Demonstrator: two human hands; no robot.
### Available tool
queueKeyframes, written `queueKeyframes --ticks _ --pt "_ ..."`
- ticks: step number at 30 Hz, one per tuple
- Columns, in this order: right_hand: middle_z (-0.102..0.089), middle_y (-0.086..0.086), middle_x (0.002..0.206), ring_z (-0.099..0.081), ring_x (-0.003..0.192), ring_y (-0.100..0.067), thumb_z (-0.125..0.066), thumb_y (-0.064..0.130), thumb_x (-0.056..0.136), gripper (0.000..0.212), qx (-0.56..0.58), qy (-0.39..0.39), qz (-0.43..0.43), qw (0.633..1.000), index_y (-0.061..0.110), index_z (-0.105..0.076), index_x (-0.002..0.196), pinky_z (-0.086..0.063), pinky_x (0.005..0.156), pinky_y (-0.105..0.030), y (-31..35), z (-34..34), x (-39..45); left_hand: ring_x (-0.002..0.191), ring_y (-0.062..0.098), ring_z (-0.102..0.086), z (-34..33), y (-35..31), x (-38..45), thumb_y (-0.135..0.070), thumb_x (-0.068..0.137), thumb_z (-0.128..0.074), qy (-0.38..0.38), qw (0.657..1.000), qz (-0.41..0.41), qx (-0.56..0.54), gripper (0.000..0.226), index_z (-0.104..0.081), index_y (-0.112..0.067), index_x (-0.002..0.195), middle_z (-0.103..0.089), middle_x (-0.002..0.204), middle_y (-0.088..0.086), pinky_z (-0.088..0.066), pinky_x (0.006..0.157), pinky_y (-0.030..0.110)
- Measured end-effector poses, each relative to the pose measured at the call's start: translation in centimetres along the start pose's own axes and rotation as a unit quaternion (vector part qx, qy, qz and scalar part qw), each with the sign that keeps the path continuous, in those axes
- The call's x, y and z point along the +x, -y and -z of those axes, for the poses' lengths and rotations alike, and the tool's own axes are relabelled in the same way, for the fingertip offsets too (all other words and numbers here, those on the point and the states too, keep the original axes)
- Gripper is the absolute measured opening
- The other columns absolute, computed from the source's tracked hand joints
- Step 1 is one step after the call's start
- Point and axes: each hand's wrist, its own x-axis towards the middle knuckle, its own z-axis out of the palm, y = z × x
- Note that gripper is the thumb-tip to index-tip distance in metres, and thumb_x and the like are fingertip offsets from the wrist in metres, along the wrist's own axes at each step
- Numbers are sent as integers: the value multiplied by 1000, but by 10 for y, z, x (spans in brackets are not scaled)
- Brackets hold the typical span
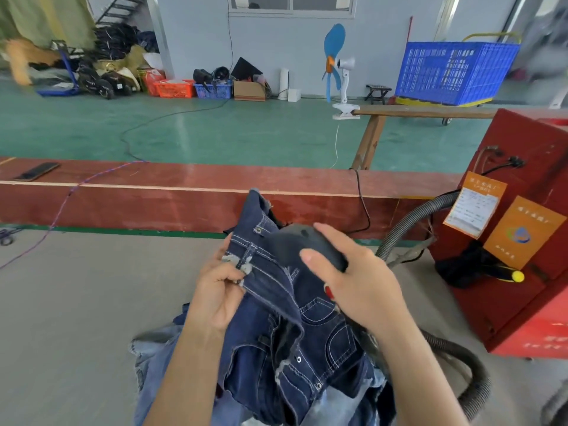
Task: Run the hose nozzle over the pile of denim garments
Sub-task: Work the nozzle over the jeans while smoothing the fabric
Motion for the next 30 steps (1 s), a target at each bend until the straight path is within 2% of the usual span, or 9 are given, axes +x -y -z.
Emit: queueKeyframes --ticks 5,8,10,14,19,21,23,26,30 --pt "-67 10 112 -63 101 -22 -48 65 84 57 24 -99 -65 993 48 -40 138 -47 87 -37 -22 19 5 67 16 -67 27 -13 8 -7 93 -39 -133 984 -55 -102 33 -66 -11 75 -66 78 5 -58 60 25" --pt "-65 8 117 -63 98 -23 -47 64 85 57 1 -74 -92 993 46 -39 139 -49 86 -39 -31 18 4 67 21 -71 45 -7 5 -36 98 -49 -189 980 12 -61 34 -69 -13 83 -72 77 6 -56 68 34" --pt "-64 7 119 -63 99 -23 -47 62 87 54 -24 -55 -94 994 47 -39 139 -47 82 -37 -34 13 6 78 25 -72 57 3 4 -30 89 -66 -244 964 83 65 22 -68 -11 100 -74 90 10 -55 75 40" --pt "-65 10 103 -61 94 -19 -49 61 89 51 -53 -11 -94 994 47 -42 137 -40 72 -32 -36 3 9 109 39 -61 67 12 1 4 68 -77 -280 933 147 170 81 -42 -7 140 -59 126 22 -50 94 54" --pt "-52 26 75 -47 63 4 -47 60 91 49 -83 25 -85 993 46 -41 138 -34 53 -19 -39 -17 12 94 35 -67 65 3 11 22 77 -57 -250 933 68 249 60 -49 -13 125 -68 104 15 -57 75 48" --pt "-54 23 78 -48 66 1 -46 61 91 52 -89 19 -90 992 45 -39 140 -34 54 -21 -41 -18 14 88 22 -71 62 -4 13 13 80 -66 -199 947 -5 251 51 -54 -18 119 -72 101 4 -59 64 36" --pt "-64 15 94 -58 85 -14 -45 60 92 53 -94 3 -99 991 43 -39 141 -38 64 -29 -44 -16 15 88 17 -71 65 -3 14 -2 84 -70 -228 945 -40 230 39 -56 -18 117 -72 102 0 -59 71 36" --pt "-63 2 121 -58 108 -27 -44 59 92 54 -112 -17 -116 987 42 -37 143 -40 75 -33 -49 -11 15 99 27 -61 79 6 8 -33 89 -69 -370 907 76 187 31 -60 -8 104 -64 101 9 -51 88 43" --pt "-62 2 124 -57 109 -28 -45 59 92 54 -109 -4 -115 987 42 -36 143 -41 75 -35 -50 -10 19 110 32 -63 90 14 -13 -43 85 -71 -288 925 207 137 57 -59 -8 128 -63 125 15 -53 91 49"
